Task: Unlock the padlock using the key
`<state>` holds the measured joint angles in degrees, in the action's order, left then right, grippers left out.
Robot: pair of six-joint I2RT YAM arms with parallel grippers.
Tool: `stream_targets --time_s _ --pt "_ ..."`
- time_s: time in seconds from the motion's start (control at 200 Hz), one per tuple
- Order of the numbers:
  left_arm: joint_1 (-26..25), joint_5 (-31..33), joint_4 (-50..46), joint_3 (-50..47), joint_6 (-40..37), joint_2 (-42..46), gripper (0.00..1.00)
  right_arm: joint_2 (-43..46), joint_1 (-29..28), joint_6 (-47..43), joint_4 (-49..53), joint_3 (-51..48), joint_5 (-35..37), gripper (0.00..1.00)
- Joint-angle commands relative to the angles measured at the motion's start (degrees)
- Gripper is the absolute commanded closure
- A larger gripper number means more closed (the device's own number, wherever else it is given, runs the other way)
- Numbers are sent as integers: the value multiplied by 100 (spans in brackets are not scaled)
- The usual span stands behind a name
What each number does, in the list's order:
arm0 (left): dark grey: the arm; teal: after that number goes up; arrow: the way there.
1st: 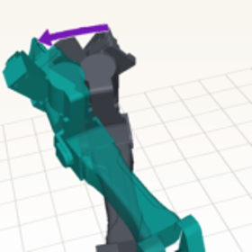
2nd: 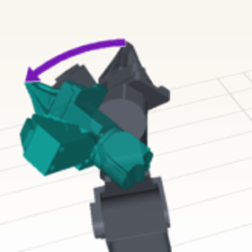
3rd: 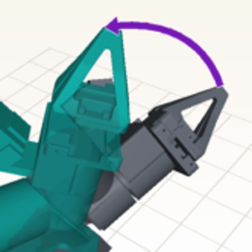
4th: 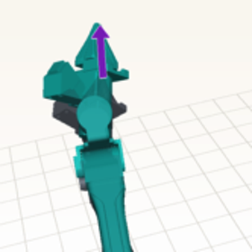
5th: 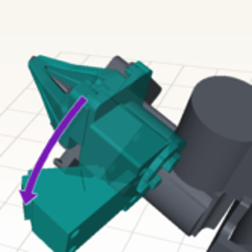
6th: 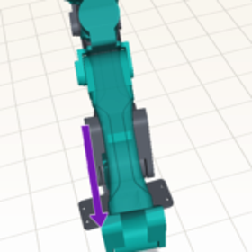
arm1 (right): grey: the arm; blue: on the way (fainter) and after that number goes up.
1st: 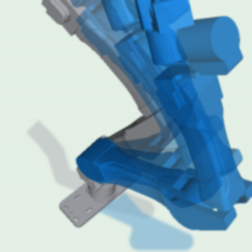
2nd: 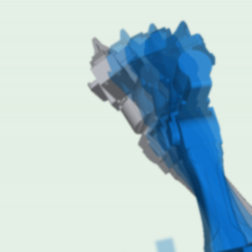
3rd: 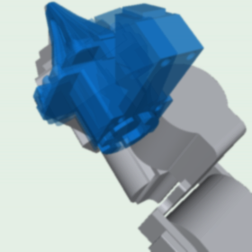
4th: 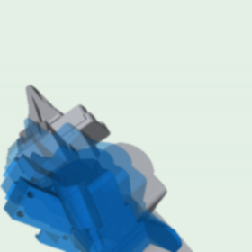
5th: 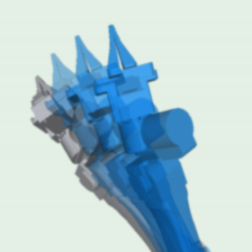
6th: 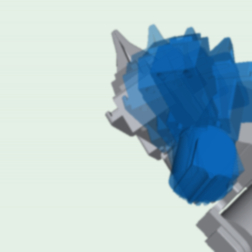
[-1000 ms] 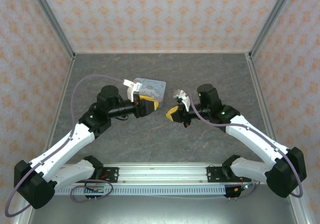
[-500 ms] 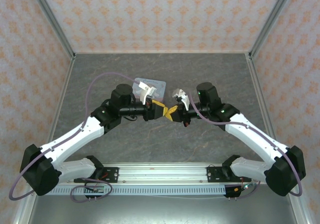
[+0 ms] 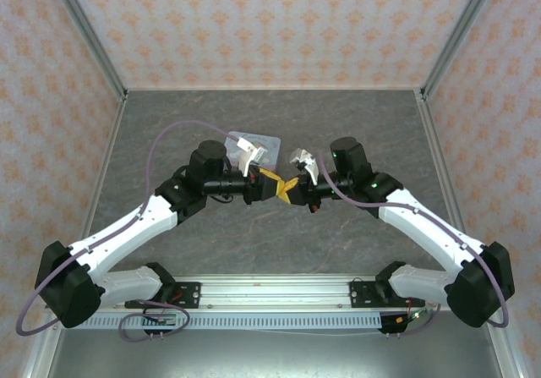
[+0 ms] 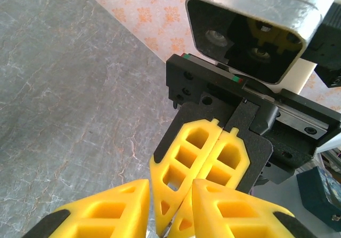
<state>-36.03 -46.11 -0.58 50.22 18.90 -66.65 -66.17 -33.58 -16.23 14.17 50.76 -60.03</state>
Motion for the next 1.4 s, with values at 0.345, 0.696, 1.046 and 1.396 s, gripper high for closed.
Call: stream_targets --time_s 0.345,0.696,1.046,1.396 --pt "-49 -12 -129 185 -221 -54 73 153 62 245 -464 93 -5 100" --pt "-44 -21 -143 190 -237 -76 82 245 117 426 -720 -13 68 100" --pt "-47 119 -157 194 -238 -12 100 228 172 660 -905 -69 164 97" --pt "-44 729 -72 113 -167 222 100 421 271 202 -11 -129 204 55"
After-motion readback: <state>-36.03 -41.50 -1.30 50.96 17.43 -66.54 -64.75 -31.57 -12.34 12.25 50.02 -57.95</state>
